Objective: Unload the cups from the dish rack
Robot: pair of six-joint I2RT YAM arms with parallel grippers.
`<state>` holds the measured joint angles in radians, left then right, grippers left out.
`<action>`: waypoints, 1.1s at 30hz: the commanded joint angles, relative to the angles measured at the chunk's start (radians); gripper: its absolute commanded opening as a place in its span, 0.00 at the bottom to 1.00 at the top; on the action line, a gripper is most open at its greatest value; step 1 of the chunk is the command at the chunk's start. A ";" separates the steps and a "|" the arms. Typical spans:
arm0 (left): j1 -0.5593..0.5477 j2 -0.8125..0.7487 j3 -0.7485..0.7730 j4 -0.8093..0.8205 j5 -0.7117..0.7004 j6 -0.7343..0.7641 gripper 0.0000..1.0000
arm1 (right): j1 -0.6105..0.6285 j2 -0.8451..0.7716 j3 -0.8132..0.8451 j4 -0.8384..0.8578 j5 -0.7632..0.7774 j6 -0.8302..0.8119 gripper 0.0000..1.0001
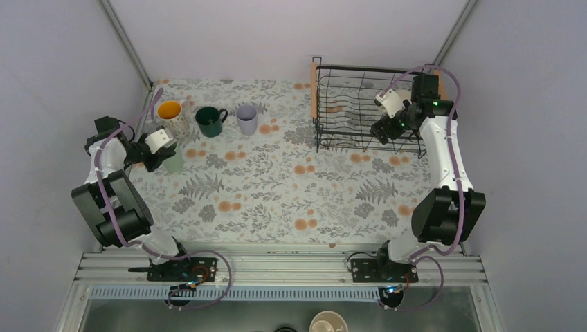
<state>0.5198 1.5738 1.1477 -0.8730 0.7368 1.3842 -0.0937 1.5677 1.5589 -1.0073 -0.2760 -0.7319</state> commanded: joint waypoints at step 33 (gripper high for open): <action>-0.634 -0.131 0.552 0.125 -0.470 -0.627 0.92 | -0.032 0.201 0.242 0.080 0.255 0.060 1.00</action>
<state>-0.0673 1.3758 1.6394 -0.8799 0.4149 0.9848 -0.1143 1.7035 1.7622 -0.9417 -0.0780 -0.6529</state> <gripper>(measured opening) 0.914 0.998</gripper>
